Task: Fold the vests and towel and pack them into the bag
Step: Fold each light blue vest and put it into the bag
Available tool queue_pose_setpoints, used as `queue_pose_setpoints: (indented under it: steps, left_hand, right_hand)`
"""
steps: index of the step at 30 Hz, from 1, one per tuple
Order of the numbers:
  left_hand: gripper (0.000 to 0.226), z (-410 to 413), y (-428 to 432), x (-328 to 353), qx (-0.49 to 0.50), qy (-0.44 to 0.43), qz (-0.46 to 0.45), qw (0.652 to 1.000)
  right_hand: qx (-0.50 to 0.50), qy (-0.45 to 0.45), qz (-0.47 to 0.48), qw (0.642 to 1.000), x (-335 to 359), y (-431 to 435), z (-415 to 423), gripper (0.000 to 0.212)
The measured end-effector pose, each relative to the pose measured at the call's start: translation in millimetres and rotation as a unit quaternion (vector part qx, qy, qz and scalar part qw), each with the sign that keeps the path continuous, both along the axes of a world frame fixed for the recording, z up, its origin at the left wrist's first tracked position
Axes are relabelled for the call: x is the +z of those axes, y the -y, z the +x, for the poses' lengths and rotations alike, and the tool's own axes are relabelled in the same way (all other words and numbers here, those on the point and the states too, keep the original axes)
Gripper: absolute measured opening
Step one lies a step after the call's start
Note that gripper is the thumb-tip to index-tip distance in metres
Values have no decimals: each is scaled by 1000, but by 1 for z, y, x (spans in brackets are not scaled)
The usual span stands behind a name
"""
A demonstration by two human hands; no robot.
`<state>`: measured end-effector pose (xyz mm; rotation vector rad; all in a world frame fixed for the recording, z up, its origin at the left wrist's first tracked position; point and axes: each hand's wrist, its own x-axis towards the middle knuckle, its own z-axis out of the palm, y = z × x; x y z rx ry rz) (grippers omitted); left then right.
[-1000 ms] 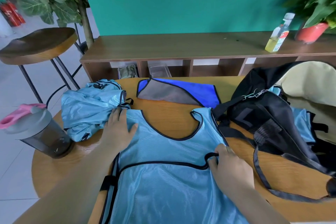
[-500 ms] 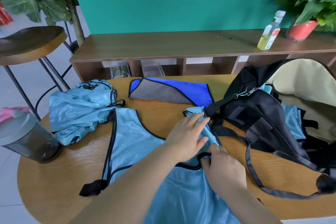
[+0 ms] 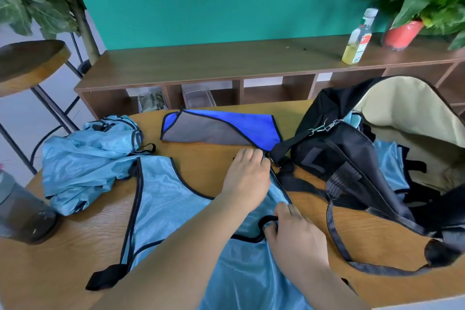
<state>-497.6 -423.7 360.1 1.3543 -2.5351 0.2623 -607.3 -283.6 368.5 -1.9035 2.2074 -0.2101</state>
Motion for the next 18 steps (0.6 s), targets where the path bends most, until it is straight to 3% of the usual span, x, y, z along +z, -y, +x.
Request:
queue_pose_setpoints:
  steps: [4,7,18]
  left_hand:
    - [47,-15,8,-12,65,24,136,988]
    - [69,-16,13,-17,20,64,195,978]
    - [86,10,7,-20,-8,72,192,979]
  right_hand:
    - [0,10,-2,1000,1,-1,-1,18]
    - [7,12,-7,1000,0,-2,-1,16]
    - [21,30,-28,999,0,-5,-5,16]
